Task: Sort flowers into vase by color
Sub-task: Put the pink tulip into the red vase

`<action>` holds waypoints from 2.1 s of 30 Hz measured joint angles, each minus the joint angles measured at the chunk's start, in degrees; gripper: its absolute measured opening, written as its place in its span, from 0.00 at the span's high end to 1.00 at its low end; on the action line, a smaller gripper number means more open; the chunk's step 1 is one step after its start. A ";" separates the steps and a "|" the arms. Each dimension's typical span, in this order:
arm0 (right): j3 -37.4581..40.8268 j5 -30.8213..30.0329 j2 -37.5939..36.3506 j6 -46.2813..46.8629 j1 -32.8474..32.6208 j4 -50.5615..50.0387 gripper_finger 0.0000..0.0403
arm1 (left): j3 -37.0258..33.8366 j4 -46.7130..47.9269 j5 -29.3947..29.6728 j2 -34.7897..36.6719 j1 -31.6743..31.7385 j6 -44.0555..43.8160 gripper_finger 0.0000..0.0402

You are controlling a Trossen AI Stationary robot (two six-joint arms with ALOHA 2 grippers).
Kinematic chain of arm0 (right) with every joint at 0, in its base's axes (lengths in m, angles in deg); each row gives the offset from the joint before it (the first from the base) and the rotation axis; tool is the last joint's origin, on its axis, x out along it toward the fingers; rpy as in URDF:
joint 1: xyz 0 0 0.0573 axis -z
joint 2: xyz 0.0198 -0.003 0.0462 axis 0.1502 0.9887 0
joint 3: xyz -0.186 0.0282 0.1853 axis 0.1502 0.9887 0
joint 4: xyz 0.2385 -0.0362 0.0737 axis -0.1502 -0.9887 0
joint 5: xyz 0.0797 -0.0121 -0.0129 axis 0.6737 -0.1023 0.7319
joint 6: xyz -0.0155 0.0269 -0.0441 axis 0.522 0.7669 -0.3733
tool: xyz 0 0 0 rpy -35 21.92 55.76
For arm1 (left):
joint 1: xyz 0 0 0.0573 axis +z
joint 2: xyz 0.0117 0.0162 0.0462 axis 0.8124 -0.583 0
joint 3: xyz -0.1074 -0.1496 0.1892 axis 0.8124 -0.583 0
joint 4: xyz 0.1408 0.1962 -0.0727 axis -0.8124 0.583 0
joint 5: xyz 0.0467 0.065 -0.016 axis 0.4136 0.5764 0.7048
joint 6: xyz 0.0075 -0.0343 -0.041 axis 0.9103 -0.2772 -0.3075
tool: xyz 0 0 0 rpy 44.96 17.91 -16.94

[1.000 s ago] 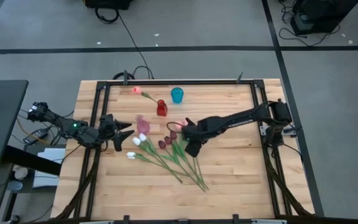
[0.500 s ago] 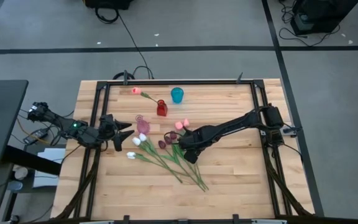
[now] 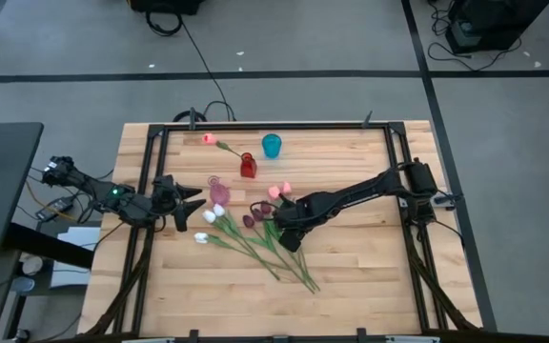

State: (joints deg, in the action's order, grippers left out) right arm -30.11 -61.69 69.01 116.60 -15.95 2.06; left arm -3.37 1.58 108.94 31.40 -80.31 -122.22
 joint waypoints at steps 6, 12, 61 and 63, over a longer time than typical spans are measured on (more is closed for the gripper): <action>0.12 -1.43 1.61 -1.81 0.03 0.41 0.68 | 0.00 0.00 -0.02 -0.02 0.00 0.00 0.47; 0.15 -1.84 1.64 -4.90 1.08 -1.55 0.75 | 0.00 0.00 -0.04 -0.02 0.00 -0.08 0.47; 9.82 19.34 -10.46 -45.69 27.55 88.43 0.99 | 0.00 2.95 -14.45 0.00 0.00 1.73 0.47; 8.37 19.32 -8.52 -46.22 27.92 89.31 0.99 | 0.00 2.93 -14.62 0.00 0.00 1.71 0.47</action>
State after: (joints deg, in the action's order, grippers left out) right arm -21.74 -42.37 60.50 70.38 11.97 91.37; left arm -3.37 4.51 94.31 31.40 -80.31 -120.51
